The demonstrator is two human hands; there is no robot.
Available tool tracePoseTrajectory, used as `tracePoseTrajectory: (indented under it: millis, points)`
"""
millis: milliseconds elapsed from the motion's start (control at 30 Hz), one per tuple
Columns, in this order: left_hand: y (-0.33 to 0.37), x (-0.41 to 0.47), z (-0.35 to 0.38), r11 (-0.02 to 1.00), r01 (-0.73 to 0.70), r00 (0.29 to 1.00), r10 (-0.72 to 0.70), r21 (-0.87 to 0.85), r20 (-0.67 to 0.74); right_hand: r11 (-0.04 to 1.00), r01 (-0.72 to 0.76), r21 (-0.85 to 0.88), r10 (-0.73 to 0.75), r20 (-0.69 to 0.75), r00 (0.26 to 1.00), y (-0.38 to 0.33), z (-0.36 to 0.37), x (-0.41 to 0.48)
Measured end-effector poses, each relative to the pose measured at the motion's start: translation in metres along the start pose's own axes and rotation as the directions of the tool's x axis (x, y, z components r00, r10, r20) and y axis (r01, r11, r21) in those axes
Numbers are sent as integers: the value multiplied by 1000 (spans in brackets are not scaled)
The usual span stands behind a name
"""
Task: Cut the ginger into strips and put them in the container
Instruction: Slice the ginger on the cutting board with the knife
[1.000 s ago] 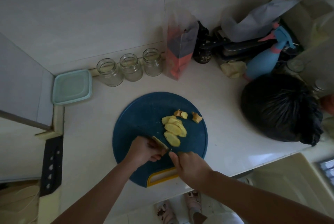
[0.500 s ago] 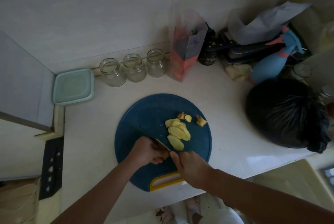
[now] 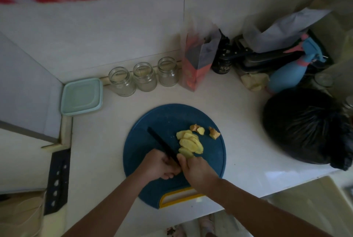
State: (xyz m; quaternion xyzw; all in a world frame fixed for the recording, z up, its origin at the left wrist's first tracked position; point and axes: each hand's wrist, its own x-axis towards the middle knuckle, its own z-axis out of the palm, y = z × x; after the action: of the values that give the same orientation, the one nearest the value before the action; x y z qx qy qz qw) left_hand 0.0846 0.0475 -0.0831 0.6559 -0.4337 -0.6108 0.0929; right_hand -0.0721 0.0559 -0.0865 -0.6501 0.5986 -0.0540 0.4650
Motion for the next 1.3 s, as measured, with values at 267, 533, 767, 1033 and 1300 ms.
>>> tracePoseTrajectory:
  millis: [267, 533, 767, 1033, 1300]
  points:
    - [-11, -9, 12, 996, -87, 986, 81, -34, -144, 995, -13, 102, 7, 57, 998, 24, -25, -19]
    - [-10, -7, 6, 997, -79, 992, 77, -26, -96, 985, 171, -39, -169, 39, 985, 27, -24, -41]
    - [-11, -7, 7, 993, -105, 988, 110, 48, -106, 973, 215, -83, -217, -14, 976, 33, -15, -51]
    - [-11, -5, 8, 995, -76, 989, 84, 70, -118, 963, 209, -172, -222, -63, 973, 33, -8, -53]
    - [-18, -4, 7, 992, -92, 984, 103, 83, -143, 950, 198, -244, -224, -87, 971, 34, 4, -55]
